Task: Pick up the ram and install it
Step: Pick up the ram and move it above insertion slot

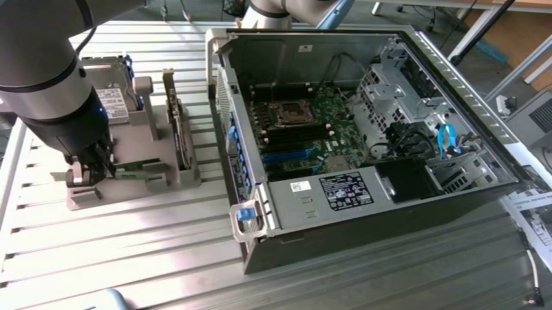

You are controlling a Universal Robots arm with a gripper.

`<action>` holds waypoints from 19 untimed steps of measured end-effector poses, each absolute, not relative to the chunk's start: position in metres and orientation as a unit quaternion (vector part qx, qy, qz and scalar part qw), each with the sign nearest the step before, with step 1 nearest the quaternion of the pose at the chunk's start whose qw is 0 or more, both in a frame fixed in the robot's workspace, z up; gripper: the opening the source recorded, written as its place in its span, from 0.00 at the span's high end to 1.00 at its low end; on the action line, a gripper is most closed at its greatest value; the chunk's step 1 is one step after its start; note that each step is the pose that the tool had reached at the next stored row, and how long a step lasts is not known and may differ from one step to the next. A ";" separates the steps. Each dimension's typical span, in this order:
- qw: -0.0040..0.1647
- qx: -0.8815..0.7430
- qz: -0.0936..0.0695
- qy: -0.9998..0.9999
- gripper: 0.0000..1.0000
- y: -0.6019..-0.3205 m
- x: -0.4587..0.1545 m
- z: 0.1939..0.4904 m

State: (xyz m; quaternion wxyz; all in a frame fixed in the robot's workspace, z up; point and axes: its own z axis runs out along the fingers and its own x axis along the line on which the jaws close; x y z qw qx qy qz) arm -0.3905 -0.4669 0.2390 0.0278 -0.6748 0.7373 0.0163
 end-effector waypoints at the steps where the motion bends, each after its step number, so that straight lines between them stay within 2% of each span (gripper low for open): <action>1: 0.028 -0.675 0.016 0.737 0.87 -0.467 -0.390 0.240; 19: 0.028 -0.675 0.016 0.737 0.87 -0.467 -0.390 0.257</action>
